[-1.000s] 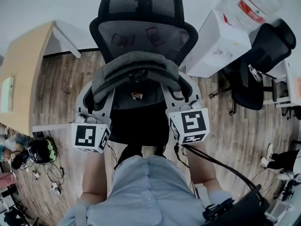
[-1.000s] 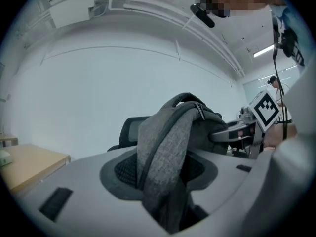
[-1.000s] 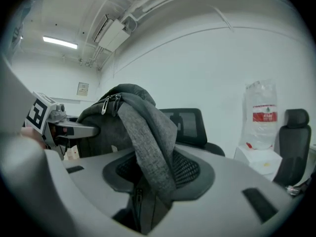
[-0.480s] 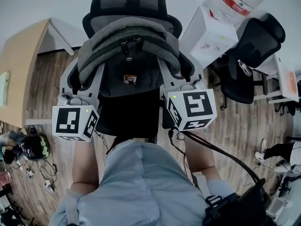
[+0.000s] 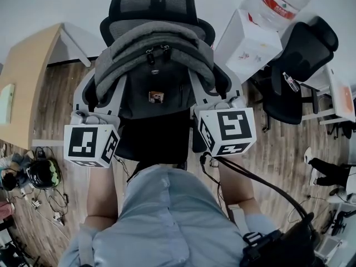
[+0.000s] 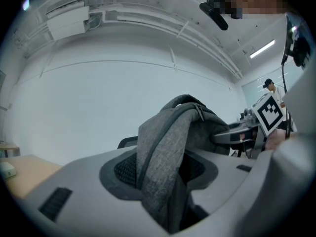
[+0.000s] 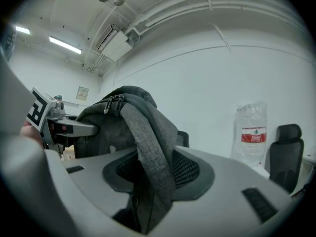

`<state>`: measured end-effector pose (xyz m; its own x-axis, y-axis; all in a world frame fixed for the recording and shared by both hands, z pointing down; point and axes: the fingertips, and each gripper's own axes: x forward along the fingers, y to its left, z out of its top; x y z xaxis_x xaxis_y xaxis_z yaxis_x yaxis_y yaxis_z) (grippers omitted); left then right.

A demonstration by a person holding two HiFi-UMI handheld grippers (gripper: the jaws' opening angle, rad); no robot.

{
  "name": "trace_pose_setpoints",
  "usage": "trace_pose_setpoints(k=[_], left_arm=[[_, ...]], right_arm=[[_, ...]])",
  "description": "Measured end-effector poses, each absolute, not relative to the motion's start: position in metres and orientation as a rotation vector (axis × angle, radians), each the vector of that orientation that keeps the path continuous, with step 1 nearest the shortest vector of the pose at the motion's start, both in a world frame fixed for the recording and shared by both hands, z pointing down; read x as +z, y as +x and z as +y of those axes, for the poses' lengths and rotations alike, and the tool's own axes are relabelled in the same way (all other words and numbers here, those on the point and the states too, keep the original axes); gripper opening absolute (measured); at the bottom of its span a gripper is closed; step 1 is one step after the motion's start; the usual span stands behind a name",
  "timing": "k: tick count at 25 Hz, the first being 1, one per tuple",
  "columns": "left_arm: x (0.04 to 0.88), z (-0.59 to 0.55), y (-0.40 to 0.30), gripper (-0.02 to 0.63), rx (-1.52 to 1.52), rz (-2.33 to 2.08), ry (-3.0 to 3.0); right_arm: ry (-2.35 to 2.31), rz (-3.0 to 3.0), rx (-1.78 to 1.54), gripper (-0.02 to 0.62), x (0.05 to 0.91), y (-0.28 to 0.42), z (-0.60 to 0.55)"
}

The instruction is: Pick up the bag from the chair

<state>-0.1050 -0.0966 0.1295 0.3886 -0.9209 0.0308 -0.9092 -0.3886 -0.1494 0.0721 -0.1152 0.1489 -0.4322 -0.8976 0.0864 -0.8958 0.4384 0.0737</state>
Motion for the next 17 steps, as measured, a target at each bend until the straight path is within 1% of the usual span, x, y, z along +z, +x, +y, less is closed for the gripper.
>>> trace_pose_setpoints(k=[17], left_arm=[[0.128, -0.093, -0.115, 0.204, -0.149, 1.667, -2.526]], right_arm=[[1.629, -2.554, -0.047, 0.146, 0.146, 0.062, -0.110]])
